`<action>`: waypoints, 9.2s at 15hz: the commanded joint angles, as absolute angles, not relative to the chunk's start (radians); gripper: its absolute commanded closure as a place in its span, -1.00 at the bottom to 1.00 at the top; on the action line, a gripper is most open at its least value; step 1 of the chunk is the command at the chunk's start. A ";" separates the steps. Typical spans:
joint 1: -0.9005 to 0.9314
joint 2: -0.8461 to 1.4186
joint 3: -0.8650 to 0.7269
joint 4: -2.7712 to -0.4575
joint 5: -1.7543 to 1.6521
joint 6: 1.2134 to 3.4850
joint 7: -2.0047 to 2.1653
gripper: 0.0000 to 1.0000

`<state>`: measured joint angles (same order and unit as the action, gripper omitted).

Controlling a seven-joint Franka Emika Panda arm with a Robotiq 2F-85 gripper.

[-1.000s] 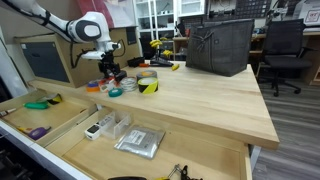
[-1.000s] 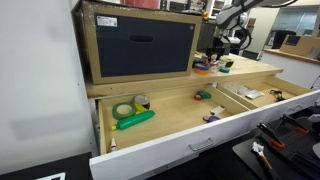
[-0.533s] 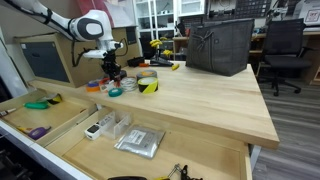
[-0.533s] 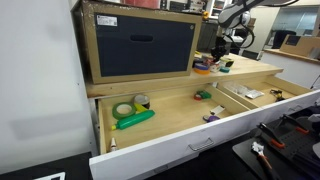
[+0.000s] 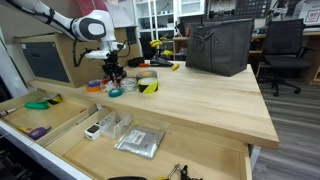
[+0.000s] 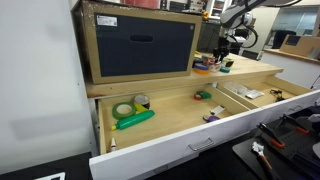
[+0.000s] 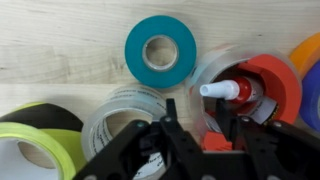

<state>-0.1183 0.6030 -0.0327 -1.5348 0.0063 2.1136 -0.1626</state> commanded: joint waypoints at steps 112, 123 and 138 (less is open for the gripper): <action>-0.105 0.528 0.014 -1.602 0.009 2.089 -0.234 -1.00; -0.173 0.603 0.027 -1.519 0.173 2.073 -0.249 -1.00; -0.199 0.629 0.043 -1.469 0.281 1.997 -0.244 -0.36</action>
<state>-0.1801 0.6140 0.0317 -1.5104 0.2529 2.0557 -0.2342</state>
